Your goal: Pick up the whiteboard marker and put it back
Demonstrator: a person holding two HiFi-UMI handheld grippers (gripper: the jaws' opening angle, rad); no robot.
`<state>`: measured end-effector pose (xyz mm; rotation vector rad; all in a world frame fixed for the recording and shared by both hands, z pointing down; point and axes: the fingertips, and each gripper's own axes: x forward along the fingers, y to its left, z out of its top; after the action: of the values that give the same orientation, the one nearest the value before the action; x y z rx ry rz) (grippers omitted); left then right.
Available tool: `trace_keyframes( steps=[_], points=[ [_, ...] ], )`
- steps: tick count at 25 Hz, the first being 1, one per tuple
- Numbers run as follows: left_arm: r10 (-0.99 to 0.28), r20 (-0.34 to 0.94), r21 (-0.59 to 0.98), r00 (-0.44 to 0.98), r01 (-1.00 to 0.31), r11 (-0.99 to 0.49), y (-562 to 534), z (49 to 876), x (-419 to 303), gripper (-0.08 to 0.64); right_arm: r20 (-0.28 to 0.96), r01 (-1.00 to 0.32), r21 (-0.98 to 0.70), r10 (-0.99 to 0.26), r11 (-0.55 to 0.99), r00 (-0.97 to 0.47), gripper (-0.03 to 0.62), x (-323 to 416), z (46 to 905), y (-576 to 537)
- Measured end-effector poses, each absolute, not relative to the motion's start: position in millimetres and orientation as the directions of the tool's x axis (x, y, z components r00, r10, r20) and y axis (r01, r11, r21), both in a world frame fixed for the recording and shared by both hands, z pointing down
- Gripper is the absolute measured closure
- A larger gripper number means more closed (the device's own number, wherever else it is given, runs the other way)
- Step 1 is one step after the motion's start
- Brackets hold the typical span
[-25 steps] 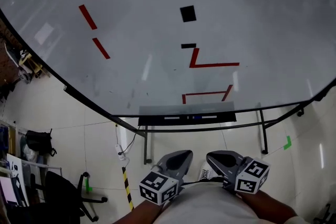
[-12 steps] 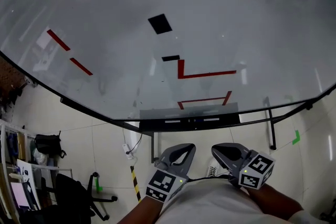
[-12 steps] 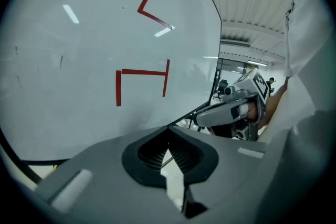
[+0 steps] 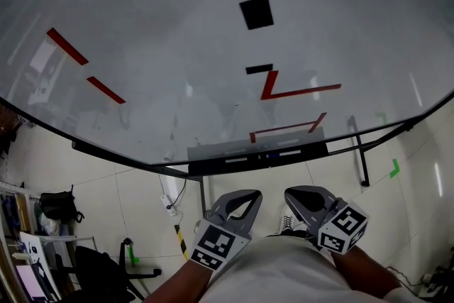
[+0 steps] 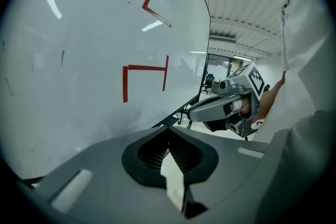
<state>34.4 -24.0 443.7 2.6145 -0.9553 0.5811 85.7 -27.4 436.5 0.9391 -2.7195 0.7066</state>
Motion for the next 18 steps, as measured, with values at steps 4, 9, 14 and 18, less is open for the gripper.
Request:
trace_keyframes(
  steps=[4,9,14,18],
  points=[
    [-0.540,0.477,0.101,0.694,-0.653,-0.751,-27.7,449.9,24.7,0.545,0.356,-0.657,-0.262,-0.562,0.707,-0.747,0.592,82.3,440.0,-32.1],
    [-0.499,0.496,0.099,0.711,-0.617,-0.781,-31.5,459.2,23.2,0.545,0.447,-0.659,-0.053,-0.572,0.750,-0.687,0.592,79.2,452.2,-40.9],
    [-0.484,0.482,0.136,0.730,-0.608,-0.782,-33.9,455.5,23.8,0.545,0.552,-0.609,0.116,-0.561,0.785,-0.617,0.578,82.8,468.5,-49.3],
    [-0.486,0.483,0.141,0.728,-0.612,-0.778,-32.1,455.6,19.2,0.545,0.616,-0.541,0.245,-0.560,0.804,-0.553,0.571,87.2,479.7,-53.5]
  ],
)
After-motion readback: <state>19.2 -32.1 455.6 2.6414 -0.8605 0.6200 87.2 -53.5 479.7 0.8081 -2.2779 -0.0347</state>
